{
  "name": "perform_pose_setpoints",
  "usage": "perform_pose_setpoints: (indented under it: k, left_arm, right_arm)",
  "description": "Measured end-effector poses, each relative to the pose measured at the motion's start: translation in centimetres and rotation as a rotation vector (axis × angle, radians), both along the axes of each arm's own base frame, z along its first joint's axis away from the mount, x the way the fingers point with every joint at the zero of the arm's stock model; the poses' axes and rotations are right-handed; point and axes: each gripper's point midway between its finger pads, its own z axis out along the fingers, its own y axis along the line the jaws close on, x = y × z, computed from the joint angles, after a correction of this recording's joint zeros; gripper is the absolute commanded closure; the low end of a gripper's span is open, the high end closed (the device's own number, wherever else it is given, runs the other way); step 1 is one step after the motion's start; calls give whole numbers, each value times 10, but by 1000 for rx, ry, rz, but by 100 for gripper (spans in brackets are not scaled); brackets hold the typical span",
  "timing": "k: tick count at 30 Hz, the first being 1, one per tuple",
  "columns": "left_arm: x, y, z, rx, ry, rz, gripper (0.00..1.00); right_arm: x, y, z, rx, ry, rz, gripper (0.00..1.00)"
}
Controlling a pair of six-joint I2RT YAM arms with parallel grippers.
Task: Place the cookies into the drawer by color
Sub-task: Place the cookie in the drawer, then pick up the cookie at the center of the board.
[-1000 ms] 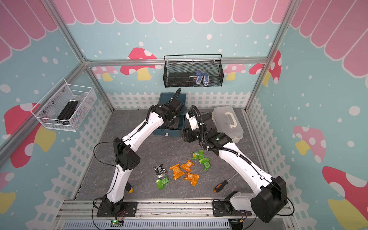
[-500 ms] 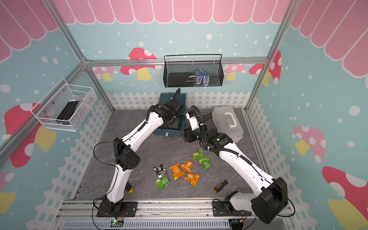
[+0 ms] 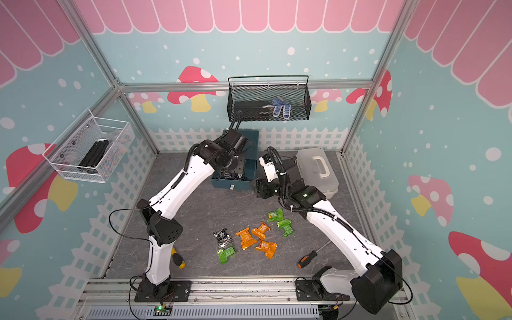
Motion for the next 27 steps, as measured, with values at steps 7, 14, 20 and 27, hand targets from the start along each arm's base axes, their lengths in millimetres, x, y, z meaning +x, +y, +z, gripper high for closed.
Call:
perform_pose_setpoints:
  k: [7, 14, 20, 27]
  left_arm:
    - [-5, -2, -16, 8, 38, -16, 41]
    - [-24, 7, -14, -22, 39, -32, 42]
    - [-66, 34, 22, -165, -67, -53, 41]
    - [-108, 87, 2, -335, -134, 17, 43]
  right_arm:
    - [0, 0, 0, 0, 0, 0, 28]
    - [-2, 2, -2, 8, 10, 14, 28]
    - [-21, 21, -16, -13, 34, 62, 29]
    - [-63, 59, -30, -80, 41, 156, 28]
